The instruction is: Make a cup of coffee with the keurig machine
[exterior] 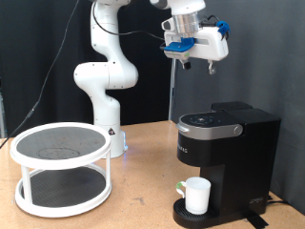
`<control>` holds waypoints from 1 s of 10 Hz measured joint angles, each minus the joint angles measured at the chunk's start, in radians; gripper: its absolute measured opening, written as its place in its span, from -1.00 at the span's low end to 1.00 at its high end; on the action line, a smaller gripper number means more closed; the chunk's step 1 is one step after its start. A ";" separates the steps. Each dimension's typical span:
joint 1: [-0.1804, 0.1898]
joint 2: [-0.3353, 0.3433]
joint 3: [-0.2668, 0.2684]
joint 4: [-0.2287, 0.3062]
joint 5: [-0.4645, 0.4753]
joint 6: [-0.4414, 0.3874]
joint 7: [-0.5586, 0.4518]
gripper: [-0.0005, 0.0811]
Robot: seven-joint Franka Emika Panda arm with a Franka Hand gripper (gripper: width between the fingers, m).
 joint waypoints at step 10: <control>-0.005 0.131 0.047 -0.023 -0.180 0.238 0.080 0.52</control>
